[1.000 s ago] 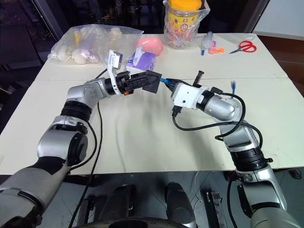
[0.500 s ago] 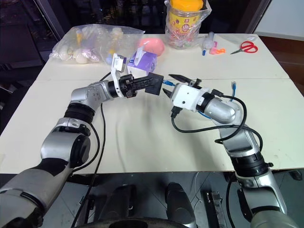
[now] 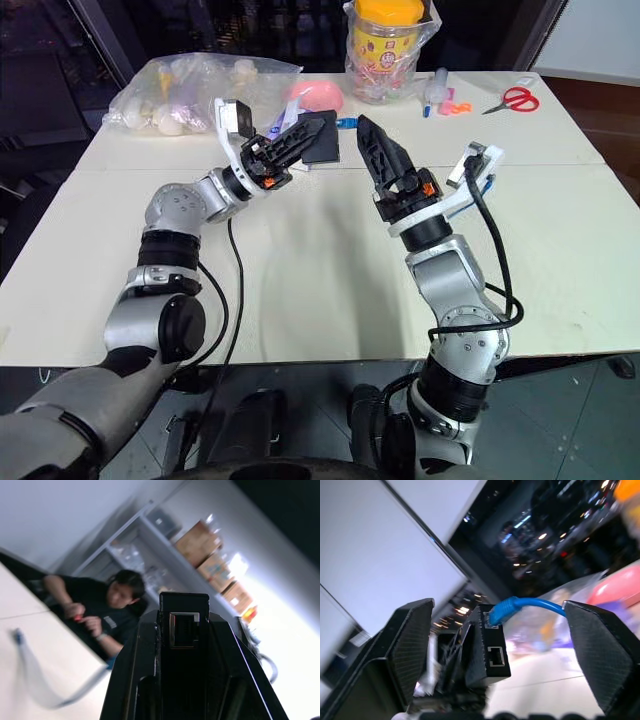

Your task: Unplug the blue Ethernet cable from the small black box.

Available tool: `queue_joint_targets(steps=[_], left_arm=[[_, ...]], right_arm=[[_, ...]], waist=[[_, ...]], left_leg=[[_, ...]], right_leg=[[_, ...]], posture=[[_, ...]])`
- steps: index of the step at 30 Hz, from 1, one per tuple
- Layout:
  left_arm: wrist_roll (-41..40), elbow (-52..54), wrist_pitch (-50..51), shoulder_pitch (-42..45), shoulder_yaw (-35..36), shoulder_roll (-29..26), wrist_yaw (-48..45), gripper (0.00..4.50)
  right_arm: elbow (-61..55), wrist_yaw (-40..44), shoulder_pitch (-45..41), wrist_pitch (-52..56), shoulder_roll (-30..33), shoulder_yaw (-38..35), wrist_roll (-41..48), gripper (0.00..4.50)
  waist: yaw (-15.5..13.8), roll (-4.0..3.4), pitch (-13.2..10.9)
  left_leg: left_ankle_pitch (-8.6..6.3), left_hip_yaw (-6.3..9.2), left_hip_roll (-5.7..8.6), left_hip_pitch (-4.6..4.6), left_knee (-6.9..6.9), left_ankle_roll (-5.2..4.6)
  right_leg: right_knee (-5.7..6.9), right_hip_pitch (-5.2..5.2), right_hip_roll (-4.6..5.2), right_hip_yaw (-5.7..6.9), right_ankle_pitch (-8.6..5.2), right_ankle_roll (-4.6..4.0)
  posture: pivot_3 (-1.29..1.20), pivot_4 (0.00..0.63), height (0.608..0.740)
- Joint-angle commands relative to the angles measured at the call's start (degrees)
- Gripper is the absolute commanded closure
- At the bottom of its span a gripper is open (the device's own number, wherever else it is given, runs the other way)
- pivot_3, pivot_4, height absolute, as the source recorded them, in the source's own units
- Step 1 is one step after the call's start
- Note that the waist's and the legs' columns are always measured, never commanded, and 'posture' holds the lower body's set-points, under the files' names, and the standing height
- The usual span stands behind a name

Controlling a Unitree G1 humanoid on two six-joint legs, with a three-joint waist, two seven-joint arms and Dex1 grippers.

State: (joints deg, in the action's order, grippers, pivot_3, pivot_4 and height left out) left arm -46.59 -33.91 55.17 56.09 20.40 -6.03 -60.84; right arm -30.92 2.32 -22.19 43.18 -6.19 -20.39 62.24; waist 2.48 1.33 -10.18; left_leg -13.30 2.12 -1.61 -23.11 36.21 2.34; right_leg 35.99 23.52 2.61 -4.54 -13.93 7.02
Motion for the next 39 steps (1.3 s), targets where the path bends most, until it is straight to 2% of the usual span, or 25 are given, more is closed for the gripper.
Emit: queue_joint_targets(steps=[1, 9, 12, 17, 23, 35, 39], left_arm=[[-4.7, 7.1, 4.1, -0.6, -0.4, 1.4, 1.7, 3.99], [-7.1, 10.7, 5.0, -2.8, -0.3, 3.1, 6.3, 3.99], [-3.8, 5.1, -2.1, 0.2, 0.6, 1.9, 7.7, 3.99], [-0.8, -1.0, -6.3, 2.0, -1.4, -1.7, 3.7, 3.99], [0.7, -2.9, -6.9, 2.5, -3.2, -3.5, 0.2, 3.99], [0.5, -2.5, -7.0, 2.6, -4.3, -2.7, -1.3, 3.99], [-1.0, 2.1, -2.8, 0.1, -6.3, -2.9, -3.9, 3.99]], right_arm=[[0.5, -1.2, -0.4, -1.4, 0.7, 2.0, 3.6, 0.23], [3.7, 0.3, -0.8, -1.7, 5.8, 4.5, 7.0, 0.23], [1.2, -0.2, 1.0, -1.4, 7.1, 5.7, 10.1, 0.23], [-1.5, -0.5, 4.5, -5.2, 10.3, 4.6, 7.3, 0.23], [-3.6, -1.4, 5.9, -7.1, 14.7, 3.8, 10.0, 0.23], [-3.2, -3.0, 4.3, -8.3, 13.2, 11.1, 14.2, 0.23], [0.4, -1.0, 5.1, -9.2, 12.4, 11.8, 13.9, 0.23]], waist=[[0.0, 0.00, 0.0], [0.1, 0.00, 0.0], [0.0, 0.00, 0.0], [0.1, 0.00, 0.0], [-0.1, 0.00, 0.0], [0.0, 0.00, 0.0], [0.0, 0.00, 0.0]], left_leg=[[0.00, 0.00, 0.01, -0.02, 0.00, 0.00], [0.00, -0.01, 0.01, 0.03, -0.02, 0.00], [0.00, -0.01, 0.01, 0.02, -0.02, 0.00], [0.00, -0.04, 0.01, -0.02, -0.09, 0.00], [0.00, -0.03, 0.01, -0.19, -0.09, 0.00], [0.00, -0.03, -0.01, -0.19, -0.10, 0.00], [0.00, -0.03, -0.01, -0.22, -0.10, 0.00]], right_leg=[[0.00, 0.01, 0.00, 0.01, 0.00, 0.00], [-0.02, 0.01, -0.03, 0.00, -0.01, -0.01], [-0.02, 0.02, -0.05, 0.00, -0.02, -0.03], [-0.19, 0.02, -0.06, -0.02, -0.03, -0.04], [-0.45, 0.05, -0.03, 0.00, -0.02, -0.02], [-0.50, 0.05, -0.04, 0.00, -0.02, -0.03], [-0.52, 0.05, -0.03, 0.00, -0.02, -0.02]], posture=[[0.00, 0.150, 0.740], [0.00, 0.150, 0.740], [0.00, 0.150, 0.740], [0.00, 0.150, 0.740], [0.00, 0.150, 0.740], [0.00, 0.150, 0.740], [0.00, 0.150, 0.740]])
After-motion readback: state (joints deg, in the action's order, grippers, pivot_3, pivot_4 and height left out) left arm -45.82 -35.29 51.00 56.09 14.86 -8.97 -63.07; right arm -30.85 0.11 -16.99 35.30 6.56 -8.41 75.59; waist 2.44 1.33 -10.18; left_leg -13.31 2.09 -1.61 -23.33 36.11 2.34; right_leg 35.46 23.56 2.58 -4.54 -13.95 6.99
